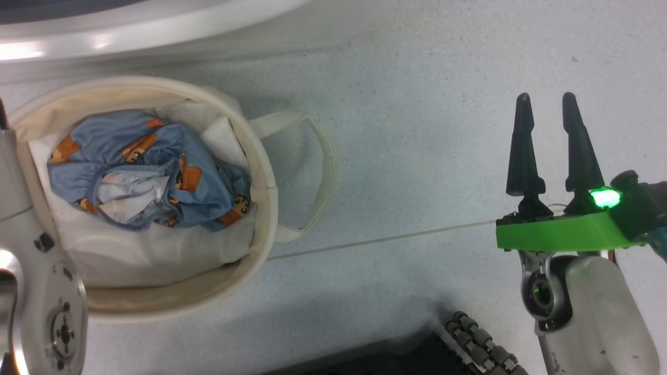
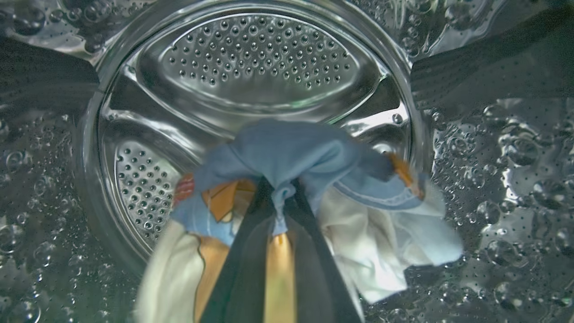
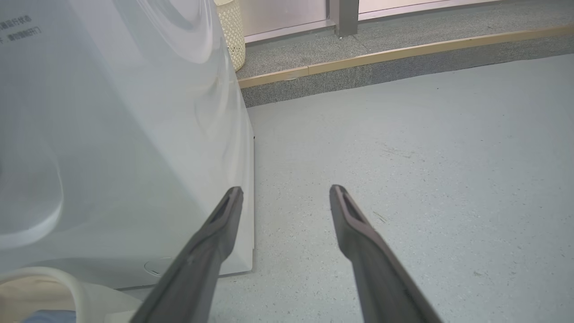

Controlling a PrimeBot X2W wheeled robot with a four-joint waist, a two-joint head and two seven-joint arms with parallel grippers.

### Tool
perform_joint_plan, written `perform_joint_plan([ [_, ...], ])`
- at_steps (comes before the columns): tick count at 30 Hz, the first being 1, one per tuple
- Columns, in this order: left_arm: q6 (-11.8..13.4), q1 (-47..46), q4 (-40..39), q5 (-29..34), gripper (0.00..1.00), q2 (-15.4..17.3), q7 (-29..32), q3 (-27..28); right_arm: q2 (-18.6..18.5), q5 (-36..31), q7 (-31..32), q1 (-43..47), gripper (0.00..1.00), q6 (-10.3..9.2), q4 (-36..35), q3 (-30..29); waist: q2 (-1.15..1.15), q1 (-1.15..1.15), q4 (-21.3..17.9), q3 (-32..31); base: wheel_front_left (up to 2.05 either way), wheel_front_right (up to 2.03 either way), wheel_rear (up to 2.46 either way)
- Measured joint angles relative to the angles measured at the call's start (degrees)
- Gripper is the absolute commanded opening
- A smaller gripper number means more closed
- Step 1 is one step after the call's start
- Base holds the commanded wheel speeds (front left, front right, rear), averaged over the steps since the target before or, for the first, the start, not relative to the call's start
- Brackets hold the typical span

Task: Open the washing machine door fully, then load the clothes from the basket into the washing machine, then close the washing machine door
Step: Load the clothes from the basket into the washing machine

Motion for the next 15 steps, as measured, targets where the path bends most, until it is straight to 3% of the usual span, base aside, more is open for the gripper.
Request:
perform_joint_plan([
  [5, 2.9, -0.2, 8.1, 2.5, 0.0, 0.8, 0.0, 0.4, 0.0, -0.1, 0.0, -0.2, 1.0, 0.0, 0.0, 0.3, 0.0, 0.0, 0.3, 0.6, 0.0, 0.0, 0.0],
  [11, 4.2, -0.1, 14.4, 3.1, 0.02, 1.2, 0.0, -0.3, 0.0, -0.2, 0.0, -1.2, 1.0, 0.0, 0.0, 0.7, 0.0, 0.0, 0.6, 0.8, 0.0, 0.0, 0.0],
  [12, 4.5, -0.1, 15.2, 3.3, 0.8, 1.2, 0.0, -0.6, 0.0, -0.2, 0.0, -1.1, 1.0, 0.0, 0.0, 0.7, 0.0, 0.0, 0.6, 0.8, 0.0, 0.0, 0.0],
  [13, 4.9, -0.1, 16.0, 3.7, 1.0, 1.2, 0.0, -1.0, 0.0, -0.3, 0.0, -1.1, 1.0, 0.0, 0.0, 0.6, 0.0, 0.0, 0.7, 0.7, 0.0, 0.0, 0.0],
  [15, 5.6, -0.1, 16.8, 3.9, 1.0, 1.1, 0.0, -1.3, 0.0, -0.7, 0.0, -1.1, 1.0, 0.0, 0.0, 0.6, 0.0, 0.0, 0.9, 0.5, 0.0, 0.0, 0.0],
])
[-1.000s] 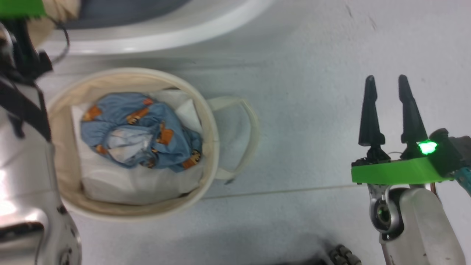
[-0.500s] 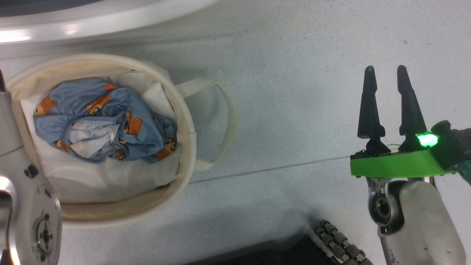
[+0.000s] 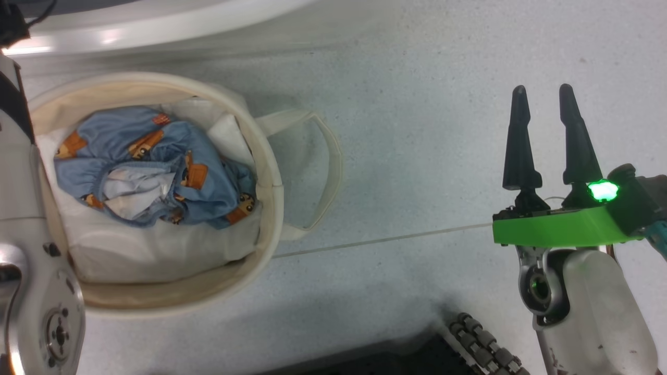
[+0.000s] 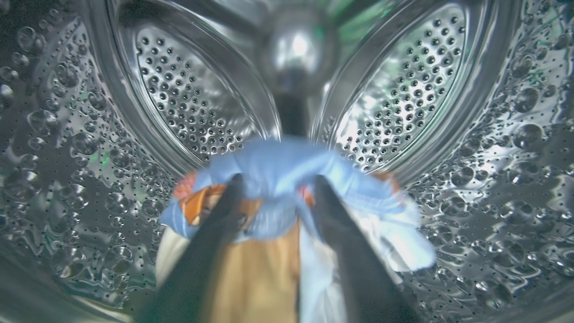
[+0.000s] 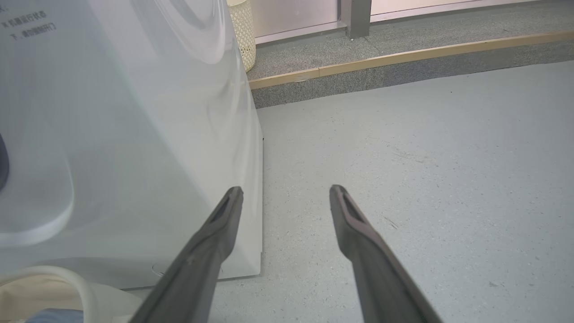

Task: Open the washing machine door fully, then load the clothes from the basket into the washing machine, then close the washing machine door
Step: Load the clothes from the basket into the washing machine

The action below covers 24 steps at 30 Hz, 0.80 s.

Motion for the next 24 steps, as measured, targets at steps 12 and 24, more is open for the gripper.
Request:
perform_joint_plan([
  [12, -0.6, 9.9, -5.1, -1.0, 1.0, -1.8, 0.0, -1.7, 0.0, -1.4, 0.0, 0.2, 1.0, 0.0, 0.9, 0.0, 0.0, 0.0, 1.8, -5.6, 0.0, 0.0, 0.0],
  [24, -2.6, 32.0, -11.7, -1.6, 1.0, -6.3, 0.0, -6.7, 0.0, -3.0, 0.0, 3.8, 1.0, 0.0, 3.8, -0.2, 0.01, 0.0, 5.7, -17.3, 0.0, 0.0, 0.0],
])
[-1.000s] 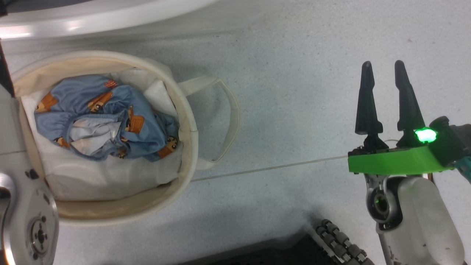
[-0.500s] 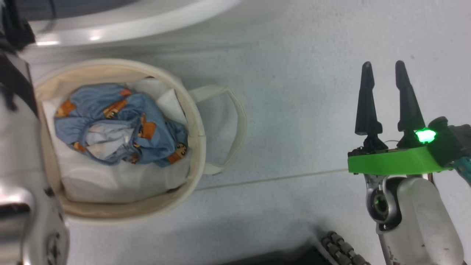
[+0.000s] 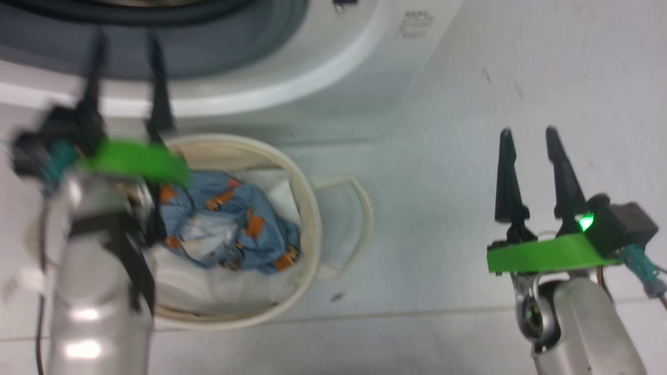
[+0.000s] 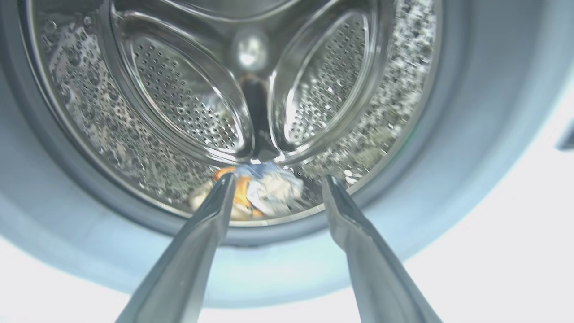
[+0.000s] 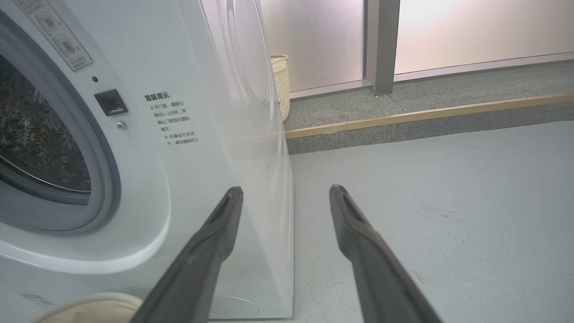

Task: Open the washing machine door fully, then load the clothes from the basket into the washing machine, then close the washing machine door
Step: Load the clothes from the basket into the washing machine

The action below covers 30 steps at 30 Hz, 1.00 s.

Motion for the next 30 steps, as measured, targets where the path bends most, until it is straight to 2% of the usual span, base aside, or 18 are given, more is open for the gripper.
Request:
perform_joint_plan([
  [10, -1.2, 19.7, -5.7, -3.8, 1.0, -0.8, 0.0, -1.7, 0.0, 0.1, 0.0, 6.0, 1.0, 0.0, 2.1, -0.8, 0.0, 0.0, 4.0, -12.7, 0.0, 0.0, 0.0],
  [14, -3.0, 27.2, -8.9, -6.1, 1.0, -0.8, 0.1, -5.0, 0.0, 0.8, 0.0, 9.4, 1.0, 0.0, 2.7, -1.6, 0.0, -0.01, 5.4, -17.2, 0.0, 0.0, 0.0],
  [21, -0.8, 35.4, -13.2, -9.6, 1.0, -0.8, 0.1, -8.4, 0.0, 1.1, 0.0, 13.4, 1.0, 0.0, 4.0, -1.3, 0.0, -0.01, 7.7, -22.9, 0.0, 0.0, 0.0],
  [25, -1.0, 37.6, -11.9, -9.5, 1.0, -0.8, 0.1, -11.8, 0.0, 1.1, 0.0, 14.3, 1.0, 0.0, 4.0, -1.3, 0.0, -0.01, 8.3, -24.8, 0.0, 0.0, 0.0],
  [30, -0.3, 37.8, -11.9, -9.5, 1.0, -0.7, 0.1, -12.1, 0.1, 0.6, 0.0, 14.5, 1.0, 0.0, 4.3, -0.8, 0.0, -0.01, 8.4, -25.6, 0.0, 0.0, 0.0],
])
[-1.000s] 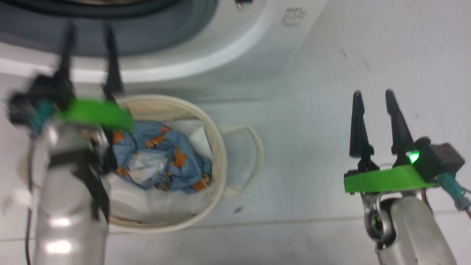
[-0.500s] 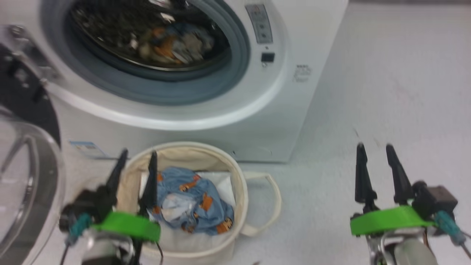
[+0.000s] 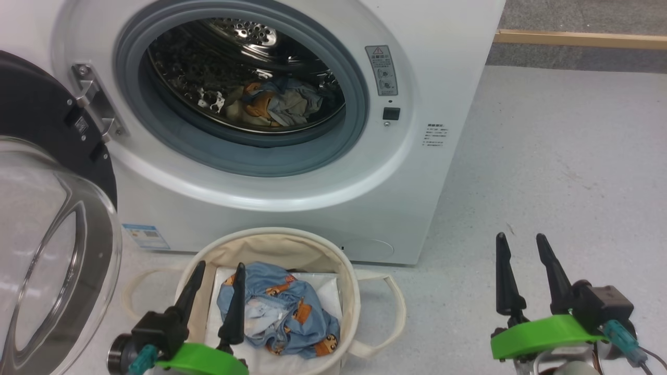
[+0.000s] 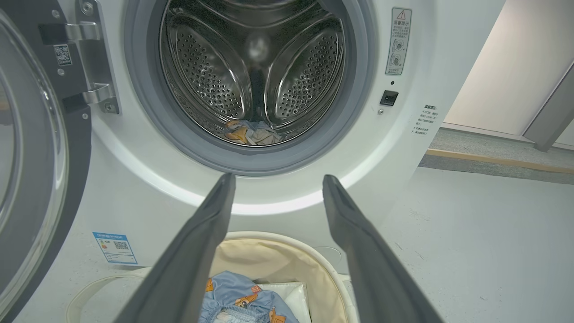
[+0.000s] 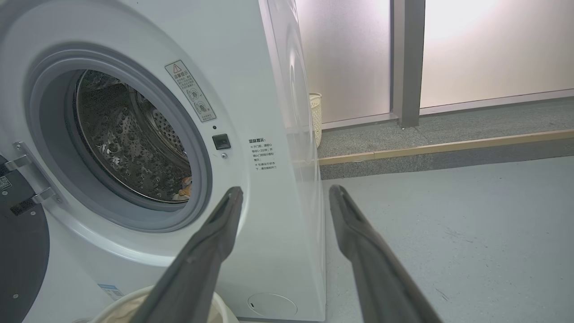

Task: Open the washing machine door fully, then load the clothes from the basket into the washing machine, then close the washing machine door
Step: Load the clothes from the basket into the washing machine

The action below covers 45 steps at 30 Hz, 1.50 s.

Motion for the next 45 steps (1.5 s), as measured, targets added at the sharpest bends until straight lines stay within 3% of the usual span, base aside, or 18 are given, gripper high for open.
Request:
perform_joint_plan([
  [16, 1.0, -0.5, 0.5, -0.3, 1.0, 0.0, 0.0, -0.8, 0.0, 0.0, 0.0, 0.6, 1.0, 0.0, 0.0, 0.1, 0.0, 0.0, -0.6, 1.9, 0.0, 0.0, 0.0],
  [23, 0.9, -3.2, 6.4, 1.3, 1.0, 0.0, 0.0, -0.8, 0.0, -0.6, 0.0, 0.3, 1.0, 0.0, -1.0, 0.1, 0.0, 0.0, -1.1, 4.5, 0.0, 0.0, 0.0],
  [28, 0.1, -9.2, 15.4, 3.3, 1.0, 0.4, 0.0, -1.5, 0.0, -1.8, 0.0, -1.8, 1.0, 0.0, -2.8, 0.0, 0.0, 0.0, -1.7, 8.3, 0.0, 0.0, 0.0],
  [30, -0.6, -14.4, 22.9, 3.9, 1.0, 0.4, 0.0, -1.9, 0.0, -2.7, 0.0, -3.4, 1.0, 0.0, -4.8, -0.5, 0.0, 0.0, -2.0, 11.8, 0.0, 0.0, 0.0],
  [41, 0.8, -35.8, 46.1, 7.3, 1.0, 0.7, 0.0, -4.3, 0.0, -4.8, 0.0, -10.7, 1.0, 0.0, -13.5, -0.5, 0.0, 0.0, -3.4, 27.6, 0.0, 0.0, 0.0],
  [45, 1.5, -41.8, 50.9, 8.2, 1.0, 0.7, 0.0, -5.4, 0.0, -5.9, 0.0, -12.6, 1.0, 0.0, -16.3, -0.4, -0.01, 0.01, -3.9, 33.7, 0.0, 0.0, 0.0],
])
